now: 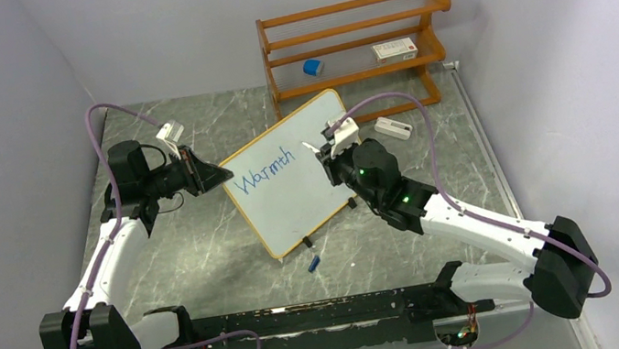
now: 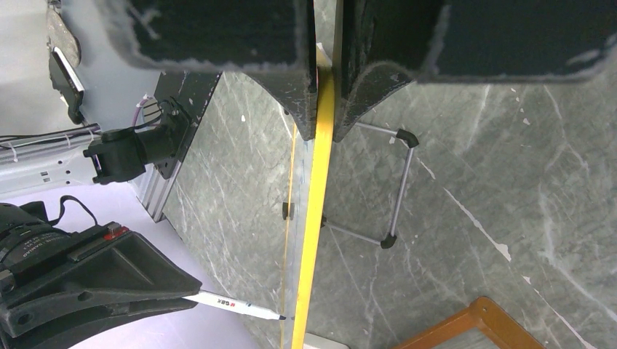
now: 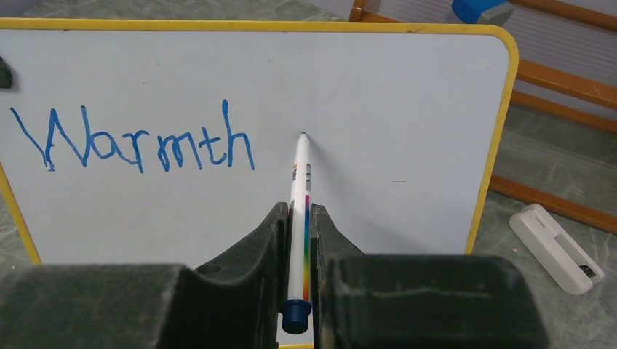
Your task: Write a sentence on the whiteboard
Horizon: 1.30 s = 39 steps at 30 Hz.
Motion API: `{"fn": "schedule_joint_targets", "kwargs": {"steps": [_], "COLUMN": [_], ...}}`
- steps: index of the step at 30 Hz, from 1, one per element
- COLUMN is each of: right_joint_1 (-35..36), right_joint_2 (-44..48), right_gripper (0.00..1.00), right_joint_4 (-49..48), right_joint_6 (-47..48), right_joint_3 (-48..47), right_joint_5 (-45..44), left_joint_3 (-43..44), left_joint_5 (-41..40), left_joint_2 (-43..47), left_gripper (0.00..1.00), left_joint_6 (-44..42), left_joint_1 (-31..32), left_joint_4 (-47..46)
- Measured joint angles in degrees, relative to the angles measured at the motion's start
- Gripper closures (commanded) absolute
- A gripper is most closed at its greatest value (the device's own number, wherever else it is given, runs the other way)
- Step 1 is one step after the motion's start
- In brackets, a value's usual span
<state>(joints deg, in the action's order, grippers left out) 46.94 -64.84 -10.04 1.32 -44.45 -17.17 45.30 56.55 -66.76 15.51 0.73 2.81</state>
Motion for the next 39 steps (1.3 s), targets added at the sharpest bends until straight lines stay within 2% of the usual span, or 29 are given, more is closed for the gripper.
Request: {"fn": "schedule_joint_targets", "kwargs": {"steps": [24, 39], "right_joint_1": [0.0, 0.0], "right_joint_2": [-1.1, 1.8], "right_gripper": [1.00, 1.00], "right_joint_4": [-1.6, 1.8], "right_joint_6": [0.0, -0.7], "right_joint_3": [-0.2, 0.2], "right_joint_5": [-0.2, -0.1], "left_joint_3": [0.0, 0.0], "left_joint_5": [-0.1, 0.0], "left_joint_2": [0.0, 0.0], "left_gripper": [0.95, 0.95], "left_joint_6": [-0.1, -0.1], "left_joint_1": [0.0, 0.0], "left_joint_4": [0.0, 0.0]}}
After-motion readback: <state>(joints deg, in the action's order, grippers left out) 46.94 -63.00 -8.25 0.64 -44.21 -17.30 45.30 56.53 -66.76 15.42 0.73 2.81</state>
